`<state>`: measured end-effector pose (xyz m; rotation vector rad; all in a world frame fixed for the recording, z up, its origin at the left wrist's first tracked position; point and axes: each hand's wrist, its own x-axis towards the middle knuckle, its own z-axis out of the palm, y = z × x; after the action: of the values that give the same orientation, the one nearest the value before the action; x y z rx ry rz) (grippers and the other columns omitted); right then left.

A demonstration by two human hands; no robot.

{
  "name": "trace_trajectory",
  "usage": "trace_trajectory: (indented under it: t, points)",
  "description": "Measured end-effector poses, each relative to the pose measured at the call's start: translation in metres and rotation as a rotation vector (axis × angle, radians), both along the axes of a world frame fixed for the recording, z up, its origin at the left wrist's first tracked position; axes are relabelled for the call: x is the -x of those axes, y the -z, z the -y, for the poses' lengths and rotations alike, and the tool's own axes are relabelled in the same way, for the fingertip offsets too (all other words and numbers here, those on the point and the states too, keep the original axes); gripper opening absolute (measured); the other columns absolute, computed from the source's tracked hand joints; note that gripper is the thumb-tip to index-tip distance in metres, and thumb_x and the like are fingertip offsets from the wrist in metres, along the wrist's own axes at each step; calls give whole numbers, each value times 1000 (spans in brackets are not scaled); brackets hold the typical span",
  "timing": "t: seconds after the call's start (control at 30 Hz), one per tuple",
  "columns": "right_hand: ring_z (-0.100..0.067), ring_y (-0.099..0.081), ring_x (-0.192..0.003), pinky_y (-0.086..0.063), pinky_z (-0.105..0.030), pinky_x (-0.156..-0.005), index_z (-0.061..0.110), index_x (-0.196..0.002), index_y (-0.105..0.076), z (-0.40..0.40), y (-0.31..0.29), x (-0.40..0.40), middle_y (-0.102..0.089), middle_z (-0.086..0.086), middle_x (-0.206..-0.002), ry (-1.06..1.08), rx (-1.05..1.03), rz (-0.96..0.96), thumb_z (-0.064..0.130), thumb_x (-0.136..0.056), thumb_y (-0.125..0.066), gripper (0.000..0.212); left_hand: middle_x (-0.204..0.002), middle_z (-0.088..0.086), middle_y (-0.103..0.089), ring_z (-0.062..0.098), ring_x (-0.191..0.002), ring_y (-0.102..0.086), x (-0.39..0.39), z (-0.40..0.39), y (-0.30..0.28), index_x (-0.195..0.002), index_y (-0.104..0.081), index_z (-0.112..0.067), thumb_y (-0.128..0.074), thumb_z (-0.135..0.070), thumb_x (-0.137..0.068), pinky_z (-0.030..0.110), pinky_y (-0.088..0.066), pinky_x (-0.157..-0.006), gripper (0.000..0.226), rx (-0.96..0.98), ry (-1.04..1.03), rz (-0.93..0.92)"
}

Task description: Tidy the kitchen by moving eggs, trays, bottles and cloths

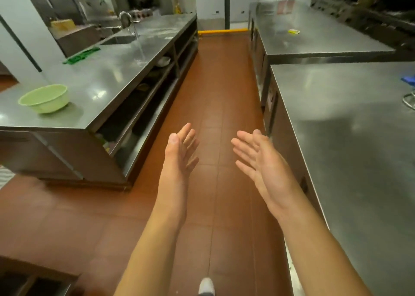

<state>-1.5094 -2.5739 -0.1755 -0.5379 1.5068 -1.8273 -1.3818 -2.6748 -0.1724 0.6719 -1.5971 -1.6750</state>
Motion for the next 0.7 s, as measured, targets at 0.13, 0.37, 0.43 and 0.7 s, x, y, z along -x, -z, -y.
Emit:
trace_trajectory:
  t: [0.13,0.37,0.43,0.7]
  points:
    - [-6,-54,-127,-39,-39,-113,27,-139,-54,64,14,47,-60,7,-137,-6,-62,-41,52,-101,-36,49,-142,-21,-55,-5,-126,-54,48,62,21,-144,-48,-39,-24,-73,-92,24,-40,-103,67,-28,11,20]
    - [-5,-54,-127,-39,-38,-114,27,-142,-50,184,-4,139,-59,8,-138,29,-69,-90,53,-100,-36,51,-143,-23,-54,-5,-127,-52,149,194,9,-143,-49,-40,-24,-70,-87,19,-39,-99,69,-37,72,-13]
    - [-3,-54,-126,-40,-35,-112,27,-142,-50,211,-11,167,-59,9,-138,77,-37,-112,52,-100,-36,51,-145,-20,-53,-3,-129,-52,182,227,0,-145,-48,-38,-24,-69,-87,20,-40,-102,69,2,108,-25]
    - [-6,-53,-127,-40,-38,-113,26,-142,-50,274,-6,278,-58,7,-139,245,-42,-47,55,-100,-36,53,-144,-19,-54,-2,-129,-53,302,307,1,-145,-48,-38,-26,-69,-88,27,-40,-109,69,41,240,29]
